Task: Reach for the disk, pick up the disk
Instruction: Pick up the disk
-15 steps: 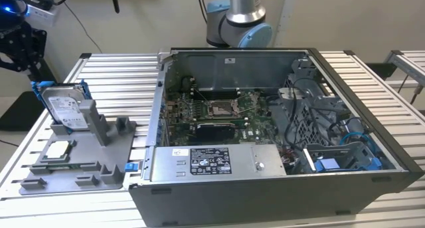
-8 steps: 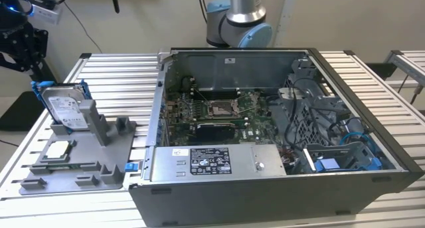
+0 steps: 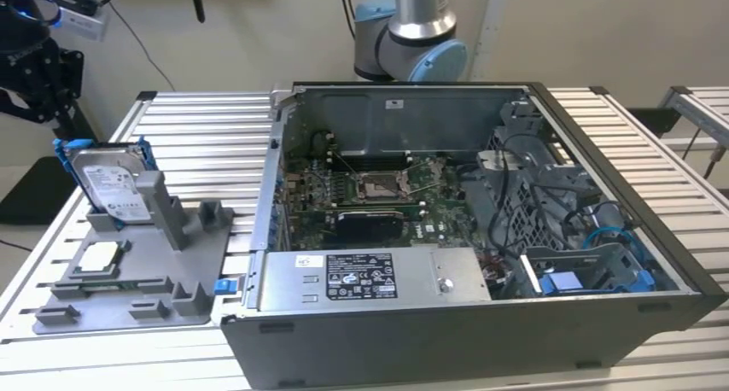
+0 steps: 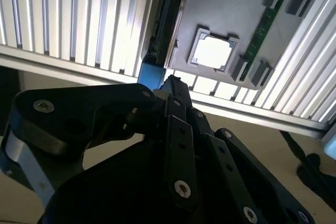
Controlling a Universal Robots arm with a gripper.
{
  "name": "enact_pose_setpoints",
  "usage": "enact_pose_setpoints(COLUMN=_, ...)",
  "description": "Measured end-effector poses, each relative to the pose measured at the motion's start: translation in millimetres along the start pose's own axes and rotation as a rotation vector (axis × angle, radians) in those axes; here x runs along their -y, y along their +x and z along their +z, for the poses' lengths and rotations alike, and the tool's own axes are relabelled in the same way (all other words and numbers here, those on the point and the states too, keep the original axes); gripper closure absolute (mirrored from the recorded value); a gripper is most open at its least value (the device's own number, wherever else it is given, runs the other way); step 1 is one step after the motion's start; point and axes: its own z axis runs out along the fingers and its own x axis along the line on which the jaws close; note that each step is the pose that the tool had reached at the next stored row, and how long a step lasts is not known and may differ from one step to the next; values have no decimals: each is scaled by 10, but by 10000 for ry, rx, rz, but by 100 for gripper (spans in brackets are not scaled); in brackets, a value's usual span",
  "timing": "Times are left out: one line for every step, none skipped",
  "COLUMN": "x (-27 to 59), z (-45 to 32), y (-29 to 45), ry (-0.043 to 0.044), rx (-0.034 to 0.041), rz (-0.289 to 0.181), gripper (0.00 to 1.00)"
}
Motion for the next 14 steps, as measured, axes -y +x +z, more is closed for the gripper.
enact_pose_setpoints(x=1, z=0, y=-1, ry=0, rx=0, rz=-14, gripper=0)
enact_pose_setpoints(x=3, z=0, y=-1, ry=-1, rx=-1, rz=-29, gripper=0)
enact_pose_setpoints(x=4, z=0, y=-1, ry=-1, rx=-2, rz=-44, gripper=0)
enact_pose_setpoints(x=5, z=0, y=-2, ry=-1, rx=-1, rz=-58, gripper=0)
enact_pose_setpoints(x=5, z=0, y=-3, ry=-2, rx=-2, rz=-58, gripper=0)
enact_pose_setpoints(x=3, z=2, y=-15, ry=-2, rx=-3, rz=-59, gripper=0)
enact_pose_setpoints(x=-4, z=5, y=-37, ry=-2, rx=-3, rz=-60, gripper=0)
enact_pose_setpoints(x=-14, z=12, y=-68, ry=-2, rx=-2, rz=-59, gripper=0)
enact_pose_setpoints(x=-24, z=20, y=-101, ry=-1, rx=-2, rz=-59, gripper=0)
enact_pose_setpoints(x=-34, z=32, y=-137, ry=-2, rx=-2, rz=-63, gripper=0)
enact_pose_setpoints(x=-42, z=45, y=-162, ry=-1, rx=-3, rz=-76, gripper=0)
enact_pose_setpoints(x=-46, z=60, y=-174, ry=2, rx=-3, rz=-118, gripper=0)
enact_pose_setpoints(x=-47, z=72, y=-177, ry=7, rx=-2, rz=-220, gripper=0)
enact_pose_setpoints(x=-47, z=82, y=-177, ry=5, rx=-5, rz=-366, gripper=0)
